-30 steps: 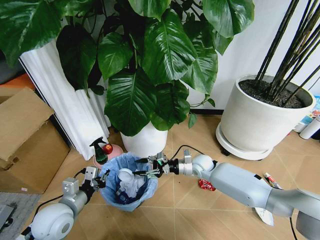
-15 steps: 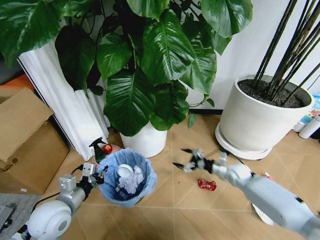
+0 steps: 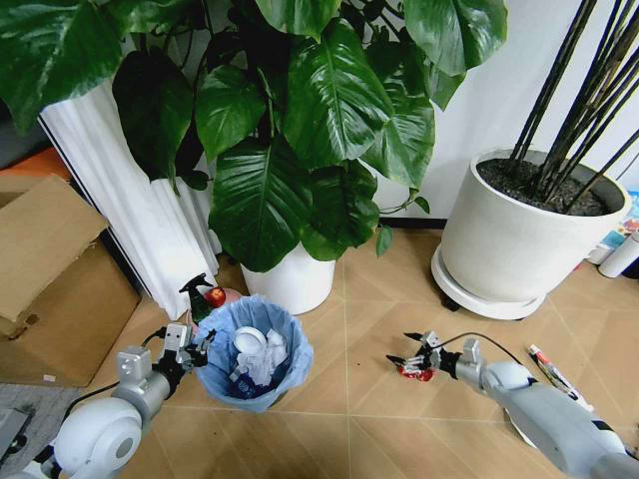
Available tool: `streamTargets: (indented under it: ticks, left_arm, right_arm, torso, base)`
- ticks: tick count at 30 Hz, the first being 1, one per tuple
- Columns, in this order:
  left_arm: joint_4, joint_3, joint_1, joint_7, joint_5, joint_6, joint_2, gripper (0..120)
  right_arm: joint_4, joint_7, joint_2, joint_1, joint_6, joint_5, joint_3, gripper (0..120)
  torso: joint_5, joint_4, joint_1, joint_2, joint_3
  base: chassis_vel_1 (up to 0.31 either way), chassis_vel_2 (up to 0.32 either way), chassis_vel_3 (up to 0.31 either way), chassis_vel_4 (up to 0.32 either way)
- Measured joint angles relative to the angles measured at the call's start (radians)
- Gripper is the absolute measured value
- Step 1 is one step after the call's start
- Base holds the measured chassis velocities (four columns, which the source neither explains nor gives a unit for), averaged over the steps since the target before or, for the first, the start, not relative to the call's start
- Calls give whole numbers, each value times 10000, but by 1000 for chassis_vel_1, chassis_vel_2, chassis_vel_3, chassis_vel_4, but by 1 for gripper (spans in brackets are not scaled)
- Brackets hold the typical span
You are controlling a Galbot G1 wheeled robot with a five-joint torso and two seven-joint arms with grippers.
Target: Pick up the trash bin and place the garbage on the floor into it.
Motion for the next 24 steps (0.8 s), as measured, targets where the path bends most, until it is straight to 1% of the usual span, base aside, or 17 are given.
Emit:
streamTargets:
  ticks: [2,4,6,11,24]
  left_arm:
    - [51,-32,-43,-7,1,13,-64,1]
    - [104,-57,-51,-19,27,16,-164,1]
    - [122,-86,-7,-19,120,16,-338,1]
    - [148,-90,27,-17,207,16,-441,1]
    - [136,-90,26,-44,167,21,-299,1]
  right_arm:
    - [-632,-210,109,-111,-27,11,260,100]
    - [-698,-321,70,-368,-80,92,446,100]
    - [-923,-554,25,-564,-95,95,646,100]
    - [-1417,-747,223,-563,-45,35,954,100]
    - [-2544,-1085,746,-195,30,-393,1376,100]
  torso:
    - [-1,1,0,0,0]
    - [2,-3,0,0,0]
    - [-4,-4,0,0,0]
    - [-1,-1,0,0,0]
    - [-1,-2,0,0,0]
  base:
    - [0,0,0,0]
    - [0,0,0,0]
    - [0,0,0,0]
    - [0,0,0,0]
    - [0,0,0,0]
